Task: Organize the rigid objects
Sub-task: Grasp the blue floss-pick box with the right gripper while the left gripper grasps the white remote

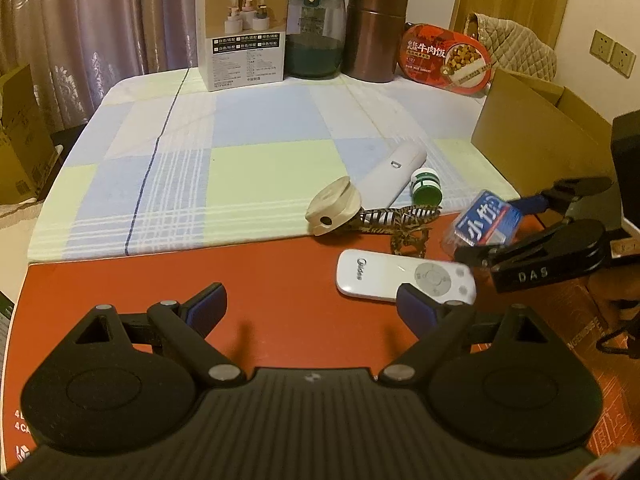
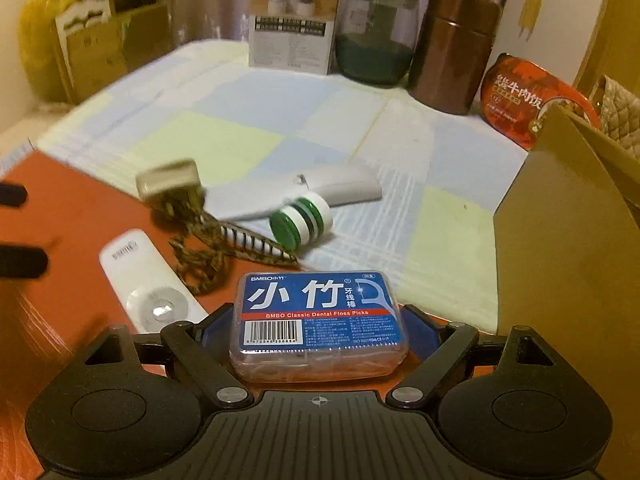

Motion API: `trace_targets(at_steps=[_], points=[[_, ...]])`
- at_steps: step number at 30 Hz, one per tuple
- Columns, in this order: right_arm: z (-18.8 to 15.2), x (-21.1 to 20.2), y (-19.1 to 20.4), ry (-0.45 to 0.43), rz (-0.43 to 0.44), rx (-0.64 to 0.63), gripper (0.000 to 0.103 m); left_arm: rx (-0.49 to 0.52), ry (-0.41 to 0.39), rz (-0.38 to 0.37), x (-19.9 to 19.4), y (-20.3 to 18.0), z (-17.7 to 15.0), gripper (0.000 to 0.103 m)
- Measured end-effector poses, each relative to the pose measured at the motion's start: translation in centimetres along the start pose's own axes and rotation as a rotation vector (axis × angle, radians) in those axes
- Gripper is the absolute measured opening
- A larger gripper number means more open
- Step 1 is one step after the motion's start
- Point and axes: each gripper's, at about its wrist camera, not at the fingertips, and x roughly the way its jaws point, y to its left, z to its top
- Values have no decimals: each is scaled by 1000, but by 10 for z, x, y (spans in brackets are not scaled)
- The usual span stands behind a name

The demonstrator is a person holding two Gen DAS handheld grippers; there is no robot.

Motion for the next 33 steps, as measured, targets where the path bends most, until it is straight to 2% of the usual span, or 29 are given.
trace_targets(at_steps=[5, 9, 10, 15, 20, 22, 24, 28, 33], points=[[-4, -5, 8, 49, 160, 21, 84, -46, 16, -2, 1, 8, 0, 89], [-9, -13, 16, 73, 308, 19, 84, -46, 17, -24, 2, 3, -2, 89], [-10, -16, 15, 74, 320, 37, 84, -43, 17, -34, 4, -1, -2, 89], [-10, -27, -2, 40, 174, 113, 84, -3, 3, -61, 11, -23, -4, 88], [-7, -40, -19, -19, 105, 177, 84, 48, 2, -46, 25, -46, -5, 75], [-7, -42, -25, -32, 94, 188, 84, 61, 2, -35, 32, -53, -5, 63], [-4, -43, -26, -40, 90, 195, 84, 54, 4, -9, 39, -56, -7, 58], [-3, -44, -27, -48, 96, 199, 84, 18, 23, 17, 49, -54, -9, 43], [0, -45, -26, -57, 101, 199, 84, 41, 23, 38, 50, -59, -12, 39]])
